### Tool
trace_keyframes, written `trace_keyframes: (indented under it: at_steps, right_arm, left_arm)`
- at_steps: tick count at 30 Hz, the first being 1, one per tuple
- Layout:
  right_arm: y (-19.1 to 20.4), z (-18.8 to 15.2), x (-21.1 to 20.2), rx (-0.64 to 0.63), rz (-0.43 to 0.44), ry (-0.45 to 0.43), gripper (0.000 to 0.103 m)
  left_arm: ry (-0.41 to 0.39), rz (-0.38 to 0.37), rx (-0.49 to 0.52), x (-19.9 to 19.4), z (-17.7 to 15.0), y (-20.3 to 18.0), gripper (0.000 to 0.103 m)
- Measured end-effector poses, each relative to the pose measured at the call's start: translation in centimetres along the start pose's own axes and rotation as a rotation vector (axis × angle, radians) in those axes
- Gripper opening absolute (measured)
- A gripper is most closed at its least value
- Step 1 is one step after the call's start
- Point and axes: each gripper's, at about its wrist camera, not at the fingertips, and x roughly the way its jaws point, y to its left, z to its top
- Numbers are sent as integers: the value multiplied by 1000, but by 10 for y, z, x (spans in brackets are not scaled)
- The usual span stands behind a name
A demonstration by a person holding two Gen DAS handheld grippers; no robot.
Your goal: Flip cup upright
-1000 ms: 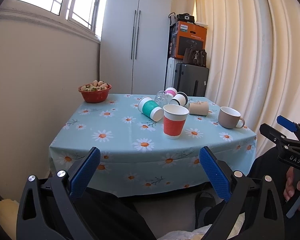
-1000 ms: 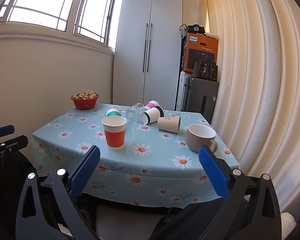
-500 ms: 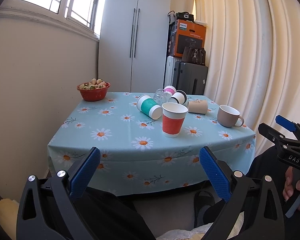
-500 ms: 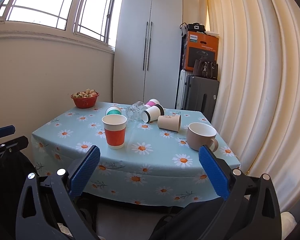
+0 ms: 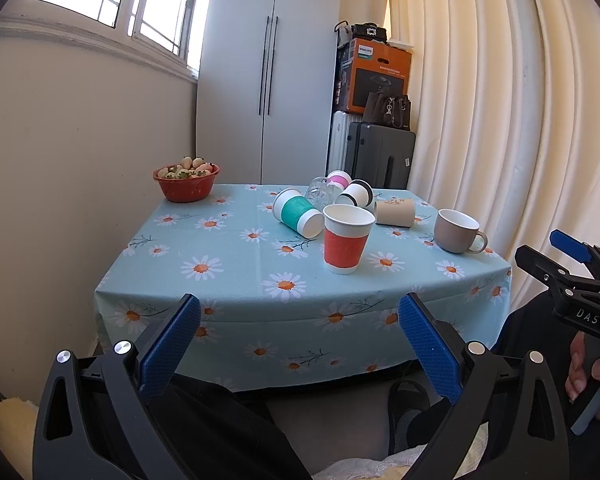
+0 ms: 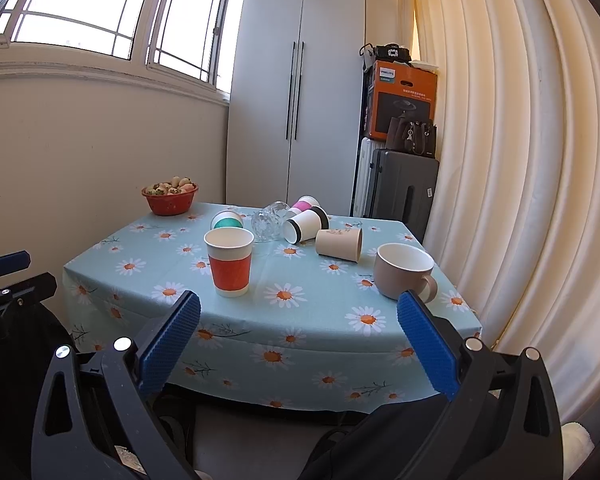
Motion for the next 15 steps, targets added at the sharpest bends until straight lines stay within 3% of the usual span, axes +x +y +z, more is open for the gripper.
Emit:
trace_keyframes:
  at_steps: [15]
  right_arm:
    - [0,0,1,0,1,2,98]
  left_arm:
    - [2,0,1,1,0,-1,96]
